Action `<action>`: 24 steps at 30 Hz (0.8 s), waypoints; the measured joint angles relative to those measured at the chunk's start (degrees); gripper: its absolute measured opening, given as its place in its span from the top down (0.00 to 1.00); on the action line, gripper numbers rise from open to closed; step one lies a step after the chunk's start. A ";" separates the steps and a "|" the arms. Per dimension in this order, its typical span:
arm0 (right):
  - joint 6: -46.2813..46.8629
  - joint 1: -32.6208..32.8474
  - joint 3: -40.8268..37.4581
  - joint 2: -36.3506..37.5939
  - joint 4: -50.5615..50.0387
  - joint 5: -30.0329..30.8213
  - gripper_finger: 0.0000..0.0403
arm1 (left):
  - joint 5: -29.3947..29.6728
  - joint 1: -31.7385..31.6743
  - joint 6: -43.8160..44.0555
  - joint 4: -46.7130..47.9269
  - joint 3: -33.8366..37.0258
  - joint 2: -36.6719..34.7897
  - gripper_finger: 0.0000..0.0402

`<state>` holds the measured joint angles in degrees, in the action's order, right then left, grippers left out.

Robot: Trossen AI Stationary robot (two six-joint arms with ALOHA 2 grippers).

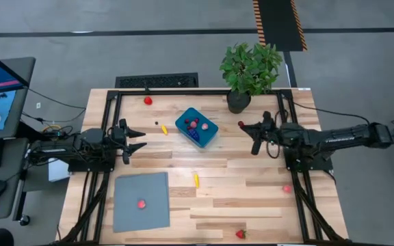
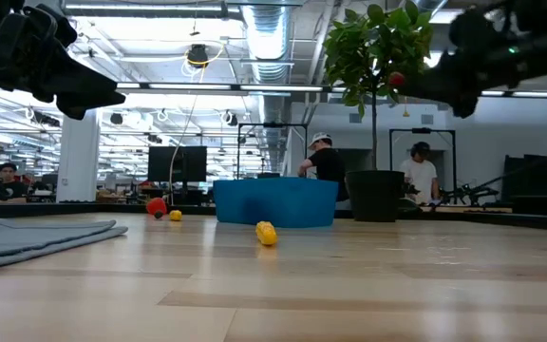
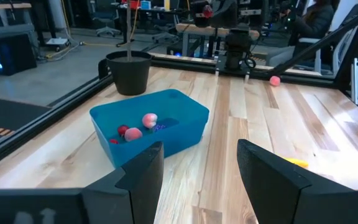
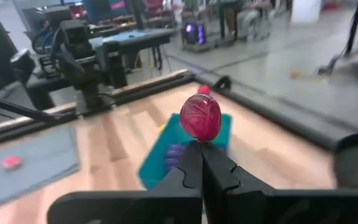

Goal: Pick and placing Produce into tupperware
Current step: Put the cherry into the container

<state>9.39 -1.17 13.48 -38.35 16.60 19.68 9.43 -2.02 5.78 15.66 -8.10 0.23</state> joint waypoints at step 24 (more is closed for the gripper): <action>4.26 -9.39 34.58 -47.40 -12.09 -14.19 0.94 | -3.61 0.02 2.15 0.42 0.00 0.00 0.52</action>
<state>13.65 -10.57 48.06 -85.76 4.52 5.48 5.82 -2.00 7.93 16.08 -8.10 0.23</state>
